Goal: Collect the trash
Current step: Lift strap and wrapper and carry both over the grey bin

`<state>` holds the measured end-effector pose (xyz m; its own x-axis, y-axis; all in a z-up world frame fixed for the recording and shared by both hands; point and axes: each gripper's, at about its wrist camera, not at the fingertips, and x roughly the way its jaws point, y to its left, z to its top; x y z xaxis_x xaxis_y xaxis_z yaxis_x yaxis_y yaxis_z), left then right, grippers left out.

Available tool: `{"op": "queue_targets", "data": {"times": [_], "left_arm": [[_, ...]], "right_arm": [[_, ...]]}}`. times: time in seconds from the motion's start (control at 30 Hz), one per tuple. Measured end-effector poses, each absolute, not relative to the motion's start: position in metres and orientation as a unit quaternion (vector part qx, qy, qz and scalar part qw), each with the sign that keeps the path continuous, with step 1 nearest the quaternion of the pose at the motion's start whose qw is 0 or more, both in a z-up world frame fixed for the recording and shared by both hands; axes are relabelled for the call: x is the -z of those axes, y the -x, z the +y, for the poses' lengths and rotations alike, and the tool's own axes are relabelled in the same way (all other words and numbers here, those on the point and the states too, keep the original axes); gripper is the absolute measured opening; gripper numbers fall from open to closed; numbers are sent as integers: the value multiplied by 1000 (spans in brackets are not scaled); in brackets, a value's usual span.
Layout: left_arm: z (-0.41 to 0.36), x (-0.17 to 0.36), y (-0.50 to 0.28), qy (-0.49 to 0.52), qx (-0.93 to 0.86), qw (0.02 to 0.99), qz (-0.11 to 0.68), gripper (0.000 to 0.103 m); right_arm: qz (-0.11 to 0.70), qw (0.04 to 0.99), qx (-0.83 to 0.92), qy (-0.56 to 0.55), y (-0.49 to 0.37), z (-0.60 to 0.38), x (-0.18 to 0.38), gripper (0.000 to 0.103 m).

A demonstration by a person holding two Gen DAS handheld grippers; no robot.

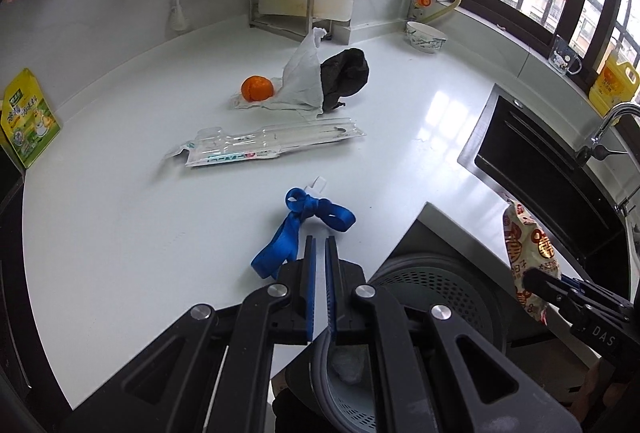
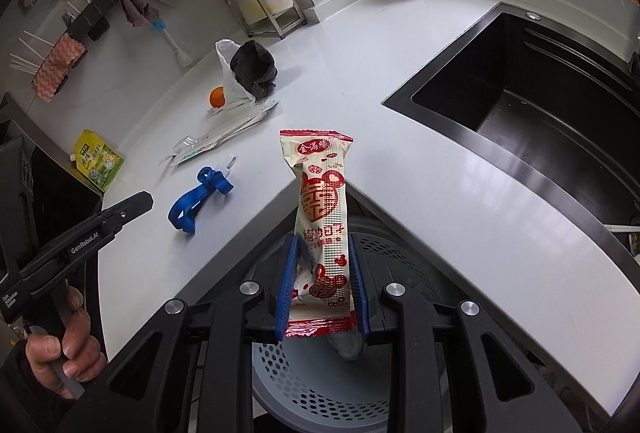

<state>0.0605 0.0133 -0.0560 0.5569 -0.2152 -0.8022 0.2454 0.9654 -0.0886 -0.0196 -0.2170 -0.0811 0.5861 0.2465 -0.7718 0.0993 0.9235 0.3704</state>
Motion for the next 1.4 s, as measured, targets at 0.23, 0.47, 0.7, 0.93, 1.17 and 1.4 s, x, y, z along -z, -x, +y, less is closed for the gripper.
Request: {"op": "queue_targets", "data": {"times": [0.23, 0.47, 0.7, 0.93, 1.17, 1.4], "left_arm": [[26, 72, -72, -27, 125, 878, 462, 32], [29, 88, -96, -45, 131, 875, 464, 50], [26, 112, -126, -70, 149, 860, 482, 50], [19, 131, -137, -97, 168, 848, 494, 51], [11, 130, -142, -103, 182, 848, 487, 35], [5, 127, -138, -99, 195, 841, 495, 11]], "right_arm": [[458, 867, -40, -193, 17, -212, 84, 25], [464, 863, -24, -200, 7, -210, 88, 25], [472, 855, -3, -214, -9, -208, 99, 25], [478, 848, 7, -228, -24, -200, 111, 25], [478, 848, 14, -228, -29, -198, 112, 25], [474, 851, 14, -223, -26, -199, 105, 25]]}}
